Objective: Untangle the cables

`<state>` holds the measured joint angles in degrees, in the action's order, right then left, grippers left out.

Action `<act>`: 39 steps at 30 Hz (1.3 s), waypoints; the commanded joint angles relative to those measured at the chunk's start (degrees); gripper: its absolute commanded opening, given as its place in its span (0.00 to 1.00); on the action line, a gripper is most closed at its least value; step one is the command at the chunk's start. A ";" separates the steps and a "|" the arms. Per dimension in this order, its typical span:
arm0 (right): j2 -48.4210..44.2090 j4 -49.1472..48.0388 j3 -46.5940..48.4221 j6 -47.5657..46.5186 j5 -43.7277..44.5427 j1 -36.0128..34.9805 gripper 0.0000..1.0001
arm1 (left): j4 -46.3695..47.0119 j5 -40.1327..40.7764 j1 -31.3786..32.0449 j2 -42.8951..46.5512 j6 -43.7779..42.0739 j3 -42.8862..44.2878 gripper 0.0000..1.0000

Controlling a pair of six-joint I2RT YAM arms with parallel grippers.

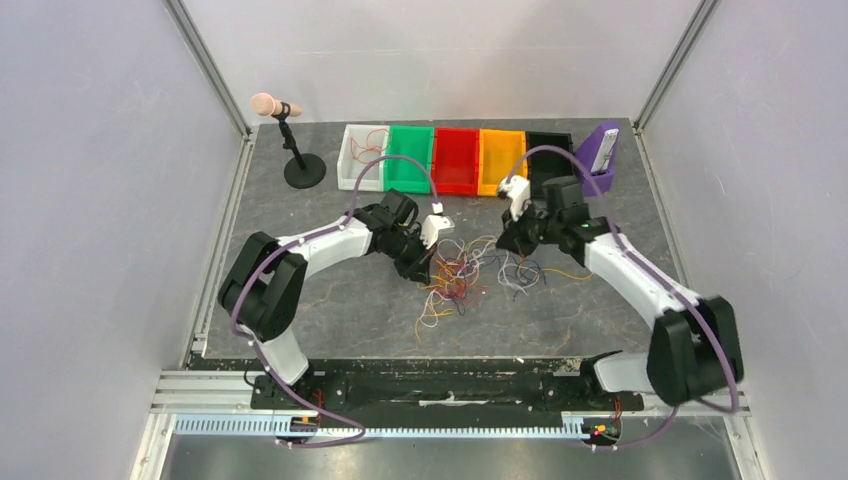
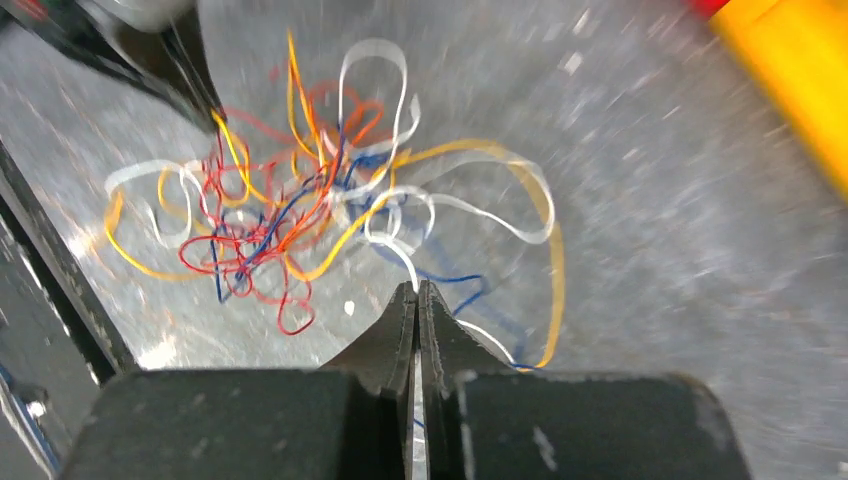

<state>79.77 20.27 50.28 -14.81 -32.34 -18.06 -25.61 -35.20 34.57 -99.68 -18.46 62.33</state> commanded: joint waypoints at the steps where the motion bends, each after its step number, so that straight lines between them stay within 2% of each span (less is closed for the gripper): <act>1: -9.25 -7.53 3.16 8.13 -4.46 3.16 0.00 | -6.25 4.33 -3.38 4.63 -6.60 -3.08 0.02; 8: -17.87 -16.18 5.93 20.59 -8.18 8.48 0.00 | -10.19 8.36 -8.60 6.76 -11.01 -5.59 0.02; 15: -22.17 -27.23 8.85 33.21 -11.04 13.87 0.00 | -12.61 10.41 -13.22 9.00 -15.66 -8.47 0.02; 20: -23.30 -31.72 7.81 38.47 -16.02 14.86 0.00 | -15.04 9.60 -15.00 11.40 -18.18 -9.48 0.02; 22: -23.82 -35.51 5.69 41.09 -19.38 14.82 0.00 | -17.58 5.95 -15.13 13.71 -19.42 -7.85 0.02; 23: -24.15 -36.49 4.66 41.85 -20.45 14.78 0.00 | -18.74 3.38 -15.11 15.68 -19.40 -6.37 0.08; 25: -24.59 -37.03 2.92 41.83 -21.86 14.65 0.00 | -19.91 -2.71 -15.06 19.70 -18.17 -2.57 0.40; 26: -24.72 -37.58 2.26 42.01 -22.98 14.52 0.00 | -19.64 -5.04 -15.08 21.32 -15.87 -0.41 0.51; 29: -24.70 -41.09 2.01 44.67 -24.07 14.01 0.00 | -16.81 -7.90 -15.12 24.43 -8.08 7.86 0.73; 31: -24.61 -44.28 1.93 46.50 -24.80 12.99 0.00 | -13.59 -9.23 -14.95 24.75 -2.58 13.28 0.76; 35: -24.09 -47.04 1.02 46.51 -25.71 9.71 0.00 | -0.48 -9.94 -11.09 25.09 9.24 17.99 0.77; 39: -23.87 -46.42 0.85 44.15 -25.44 6.82 0.00 | 6.78 -8.23 -5.19 23.67 11.29 20.29 0.78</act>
<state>55.83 -22.48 51.53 29.98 -56.66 -9.23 -28.47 -41.47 24.56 -74.37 -15.46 80.29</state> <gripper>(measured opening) 0.008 0.772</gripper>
